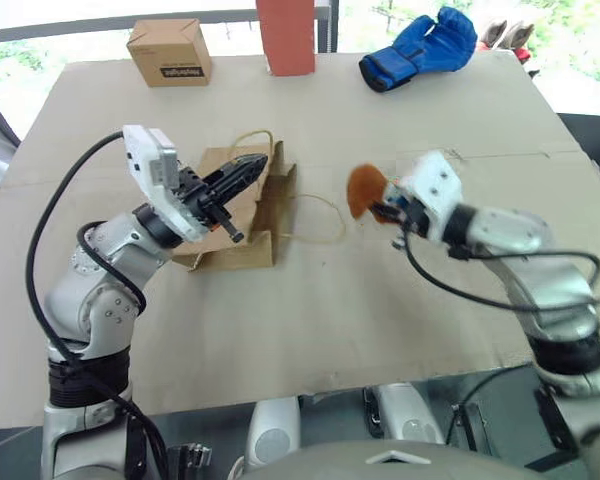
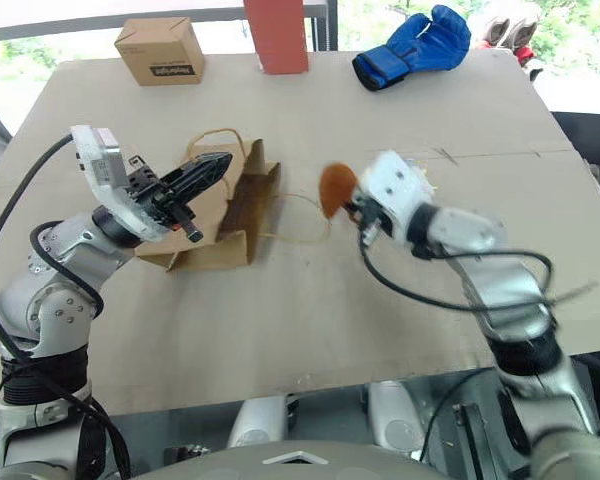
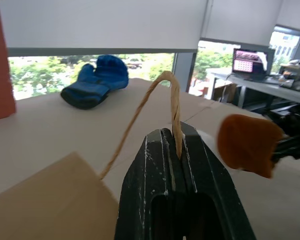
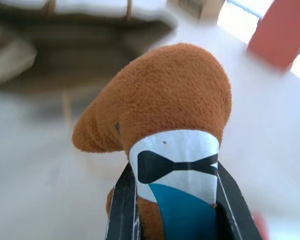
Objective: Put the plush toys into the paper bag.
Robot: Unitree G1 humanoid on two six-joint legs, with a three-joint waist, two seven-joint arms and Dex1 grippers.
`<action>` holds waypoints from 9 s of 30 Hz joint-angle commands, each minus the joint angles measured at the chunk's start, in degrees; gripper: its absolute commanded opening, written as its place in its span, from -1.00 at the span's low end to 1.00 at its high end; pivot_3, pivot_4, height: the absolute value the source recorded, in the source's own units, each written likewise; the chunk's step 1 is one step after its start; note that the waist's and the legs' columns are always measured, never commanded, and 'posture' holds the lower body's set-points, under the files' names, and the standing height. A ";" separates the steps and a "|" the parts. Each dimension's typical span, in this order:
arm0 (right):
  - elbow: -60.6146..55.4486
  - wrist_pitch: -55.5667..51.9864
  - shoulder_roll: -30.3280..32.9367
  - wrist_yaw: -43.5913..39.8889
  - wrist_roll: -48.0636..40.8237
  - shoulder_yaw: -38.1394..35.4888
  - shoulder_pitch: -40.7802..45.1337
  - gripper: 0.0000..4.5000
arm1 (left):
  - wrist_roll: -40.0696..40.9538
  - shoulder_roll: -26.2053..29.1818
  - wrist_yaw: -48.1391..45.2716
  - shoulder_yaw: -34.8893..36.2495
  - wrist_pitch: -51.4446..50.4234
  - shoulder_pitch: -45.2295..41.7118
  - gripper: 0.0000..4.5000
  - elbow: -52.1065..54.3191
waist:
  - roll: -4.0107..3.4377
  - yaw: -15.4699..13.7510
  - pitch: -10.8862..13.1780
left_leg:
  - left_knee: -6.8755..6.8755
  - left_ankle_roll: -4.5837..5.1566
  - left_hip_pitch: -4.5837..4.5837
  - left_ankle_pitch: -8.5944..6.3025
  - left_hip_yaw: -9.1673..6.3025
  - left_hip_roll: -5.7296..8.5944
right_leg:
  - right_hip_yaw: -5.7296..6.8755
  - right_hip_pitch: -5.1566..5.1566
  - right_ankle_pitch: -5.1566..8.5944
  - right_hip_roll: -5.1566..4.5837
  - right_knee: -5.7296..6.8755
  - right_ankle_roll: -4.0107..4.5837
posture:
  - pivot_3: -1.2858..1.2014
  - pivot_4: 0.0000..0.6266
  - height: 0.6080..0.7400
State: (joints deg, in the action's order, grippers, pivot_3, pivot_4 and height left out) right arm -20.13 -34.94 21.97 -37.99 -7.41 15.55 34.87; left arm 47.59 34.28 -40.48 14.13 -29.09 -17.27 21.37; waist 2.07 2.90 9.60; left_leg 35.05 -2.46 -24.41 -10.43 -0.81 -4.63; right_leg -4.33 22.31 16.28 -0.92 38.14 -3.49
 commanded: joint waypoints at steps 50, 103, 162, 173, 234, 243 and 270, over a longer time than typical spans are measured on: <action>41.40 1.23 3.47 6.15 7.62 -8.48 6.44 -0.13 | 1.53 -4.04 3.74 4.16 3.87 0.54 -1.00 3.64 | 0.10 -1.15 -0.08 | 0.26 -0.01 -0.27 0.03 -0.30 0.20 | 0.05 0.19 -0.03 -0.02 0.46 0.03 | 0.03 -0.52 1.00; 6.86 8.60 -2.29 -3.78 -9.76 2.94 5.19 -1.00 | 15.19 -8.70 1.50 0.92 -0.04 -1.91 -1.00 3.84 | -0.25 -0.76 0.13 | 0.38 -0.03 -0.34 0.05 -0.50 0.28 | 0.08 0.27 -0.02 0.01 0.64 0.03 | 0.03 -0.52 1.00; 7.02 2.73 10.18 -6.23 -0.93 2.38 -2.50 -0.95 | 5.35 -5.60 -5.40 1.23 7.86 6.35 -1.00 6.66 | -0.20 -0.84 0.10 | 0.39 -0.04 -0.32 0.05 -0.54 0.30 | 0.06 0.26 -0.01 0.02 0.58 0.03 | 0.03 -0.52 1.00; 1.54 -1.46 10.71 -3.54 -5.35 -8.16 -2.95 -0.95 | 5.39 -4.00 -15.51 -1.62 7.55 -7.55 -1.00 -5.35 | -0.20 -0.95 0.11 | 0.38 -0.03 -0.36 0.05 -0.57 0.33 | 0.07 0.26 -0.01 0.02 0.55 0.02 | 0.03 -0.52 1.00; 12.87 20.84 -2.22 -12.82 5.26 10.36 4.08 -0.99 | -9.62 -11.50 -24.71 -8.09 18.16 -19.54 -1.00 -17.15 | -0.23 -0.95 0.13 | 0.39 -0.04 -0.34 0.06 -0.67 0.33 | 0.14 0.26 -0.02 0.04 0.68 0.02 | 0.03 -0.52 1.00; 12.89 14.96 -1.44 -8.47 13.09 9.99 5.31 -0.99 | -19.25 -9.34 -12.77 -10.81 13.40 -24.83 -1.00 -18.47 | -0.23 -0.94 0.13 | 0.42 -0.04 -0.34 0.07 -0.68 0.34 | 0.14 0.25 -0.02 0.04 0.69 0.01 | 0.03 -0.52 1.00; 4.29 1.21 -8.01 -10.18 2.31 10.69 0.94 -0.99 | -3.48 5.38 4.35 4.07 -29.01 -15.81 -1.00 5.02 | -0.22 -0.46 0.14 | 0.36 -0.05 -0.33 0.07 -0.82 0.32 | 0.25 0.26 -0.01 0.04 0.76 0.01 | 0.03 -0.52 1.00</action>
State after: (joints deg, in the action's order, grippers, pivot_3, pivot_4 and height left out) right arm -15.59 -34.90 14.42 -47.96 -4.60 25.83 34.93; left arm 41.45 38.80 -38.72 14.08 -55.39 -34.74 21.84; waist 1.85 2.44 9.75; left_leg 35.41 -2.51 -24.72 -10.36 -1.61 -4.31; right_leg -4.09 22.55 16.27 -0.89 38.89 -3.49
